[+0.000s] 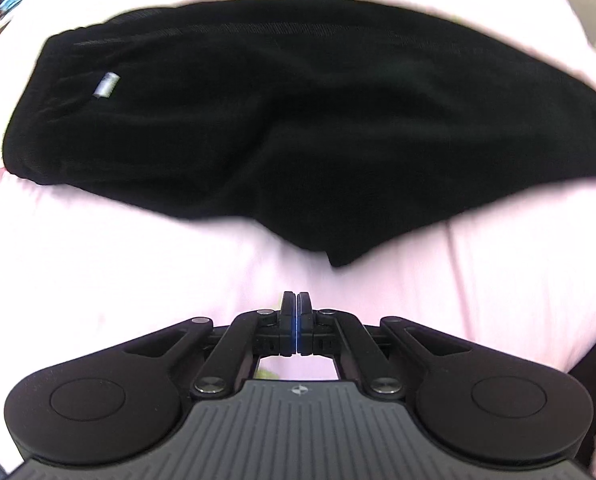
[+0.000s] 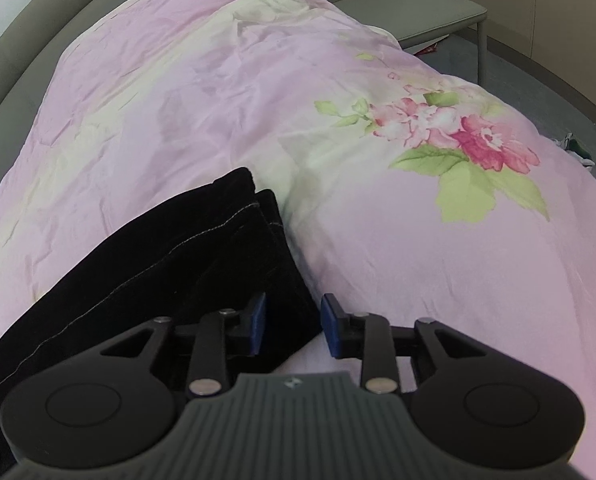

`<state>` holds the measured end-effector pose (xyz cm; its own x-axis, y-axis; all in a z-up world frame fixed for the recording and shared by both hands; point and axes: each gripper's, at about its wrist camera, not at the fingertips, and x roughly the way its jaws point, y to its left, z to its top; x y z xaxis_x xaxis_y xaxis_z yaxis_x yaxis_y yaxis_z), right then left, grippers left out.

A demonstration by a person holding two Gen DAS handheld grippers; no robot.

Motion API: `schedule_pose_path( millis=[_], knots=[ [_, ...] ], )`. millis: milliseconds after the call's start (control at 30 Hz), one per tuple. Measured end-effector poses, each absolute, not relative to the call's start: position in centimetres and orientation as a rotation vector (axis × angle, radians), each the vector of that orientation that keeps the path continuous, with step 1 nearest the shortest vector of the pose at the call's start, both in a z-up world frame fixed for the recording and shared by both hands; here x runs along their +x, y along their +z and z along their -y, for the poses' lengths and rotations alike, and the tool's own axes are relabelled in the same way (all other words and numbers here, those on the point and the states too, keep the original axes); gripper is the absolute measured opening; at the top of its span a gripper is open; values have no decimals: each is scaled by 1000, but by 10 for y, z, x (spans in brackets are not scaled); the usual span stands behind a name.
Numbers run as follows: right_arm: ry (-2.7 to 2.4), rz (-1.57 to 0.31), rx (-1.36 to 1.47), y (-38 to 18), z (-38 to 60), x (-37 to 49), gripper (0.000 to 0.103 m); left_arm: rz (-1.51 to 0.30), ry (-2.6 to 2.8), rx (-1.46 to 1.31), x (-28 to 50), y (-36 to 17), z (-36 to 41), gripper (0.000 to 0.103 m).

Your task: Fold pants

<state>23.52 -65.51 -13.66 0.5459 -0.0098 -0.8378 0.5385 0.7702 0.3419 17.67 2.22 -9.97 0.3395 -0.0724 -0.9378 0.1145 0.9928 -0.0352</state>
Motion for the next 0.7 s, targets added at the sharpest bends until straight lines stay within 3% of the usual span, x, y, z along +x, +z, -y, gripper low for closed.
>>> schedule_pose_path(
  millis=[133, 167, 200, 333, 400, 467, 567, 700],
  knots=[
    [-304, -934, 690, -136, 640, 223, 45, -1097, -25, -2, 198, -81, -44, 12],
    [-290, -933, 712, -137, 636, 221, 47, -1070, 6, -14, 205, -80, -52, 20],
    [-279, -933, 728, -138, 632, 219, 48, -1046, 37, -29, 213, -78, -63, 29],
    [-261, -949, 686, -137, 620, 221, 48, -983, 161, 2, 246, -73, -103, 42],
    [-270, -954, 666, -138, 619, 224, 48, -982, 198, 28, 262, -74, -123, 64],
    [-291, -967, 670, -142, 621, 227, 48, -1014, 237, 33, 277, -81, -142, 70],
    [-326, -984, 710, -149, 629, 228, 49, -1054, 331, -24, 292, -91, -177, 70],
    [-337, -969, 778, -159, 634, 229, 54, -1046, 407, -253, 293, -100, -225, 86]
  ],
)
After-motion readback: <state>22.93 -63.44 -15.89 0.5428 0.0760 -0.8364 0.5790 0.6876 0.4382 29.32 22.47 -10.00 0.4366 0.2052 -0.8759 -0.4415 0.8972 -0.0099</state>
